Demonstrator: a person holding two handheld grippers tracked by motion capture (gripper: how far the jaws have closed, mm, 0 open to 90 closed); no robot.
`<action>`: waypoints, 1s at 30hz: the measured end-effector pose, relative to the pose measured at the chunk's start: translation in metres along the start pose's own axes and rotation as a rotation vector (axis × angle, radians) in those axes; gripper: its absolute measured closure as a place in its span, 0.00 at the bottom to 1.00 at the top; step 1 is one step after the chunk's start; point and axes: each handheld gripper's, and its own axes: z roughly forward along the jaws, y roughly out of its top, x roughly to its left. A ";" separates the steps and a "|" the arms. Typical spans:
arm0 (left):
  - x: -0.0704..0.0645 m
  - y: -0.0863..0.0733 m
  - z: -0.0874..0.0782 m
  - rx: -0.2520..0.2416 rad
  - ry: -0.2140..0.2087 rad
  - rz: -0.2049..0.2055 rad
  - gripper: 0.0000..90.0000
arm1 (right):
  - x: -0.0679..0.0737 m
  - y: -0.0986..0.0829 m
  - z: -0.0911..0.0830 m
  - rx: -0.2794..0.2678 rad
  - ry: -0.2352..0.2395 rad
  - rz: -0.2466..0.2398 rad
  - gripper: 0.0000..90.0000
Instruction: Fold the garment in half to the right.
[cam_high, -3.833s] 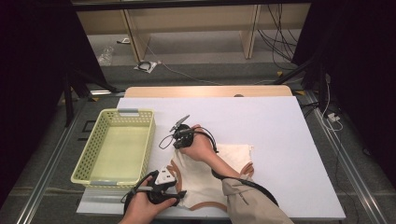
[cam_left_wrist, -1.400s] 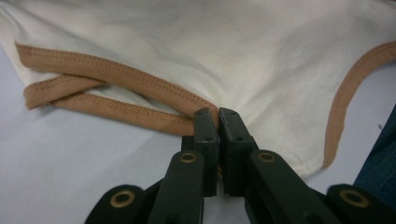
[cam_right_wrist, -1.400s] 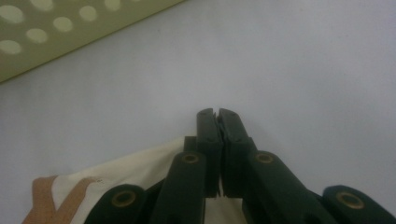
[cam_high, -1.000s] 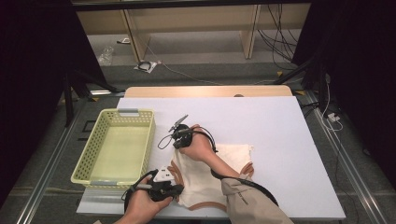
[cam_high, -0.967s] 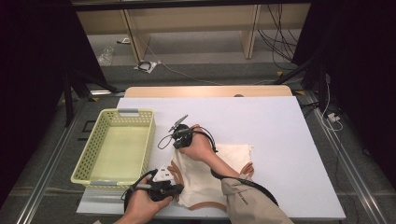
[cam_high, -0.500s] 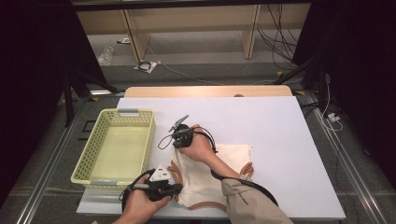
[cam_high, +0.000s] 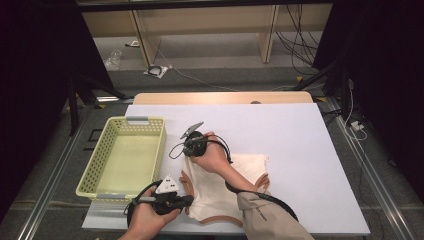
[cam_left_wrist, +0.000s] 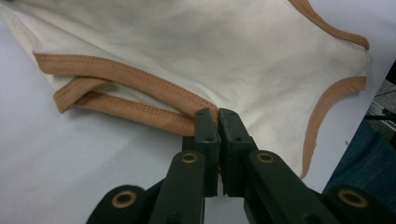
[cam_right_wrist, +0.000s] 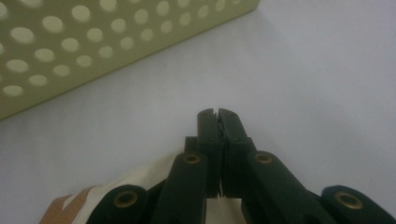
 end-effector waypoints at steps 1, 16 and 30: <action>0.000 0.000 -0.001 -0.003 0.000 -0.003 0.97 | 0.000 0.000 0.000 -0.008 -0.001 -0.010 0.99; 0.005 -0.002 -0.013 -0.035 -0.002 -0.023 0.97 | 0.001 0.008 -0.008 -0.053 0.002 -0.003 0.99; 0.008 -0.002 -0.020 -0.049 0.006 -0.026 0.97 | 0.003 0.014 -0.011 -0.084 0.003 0.004 0.99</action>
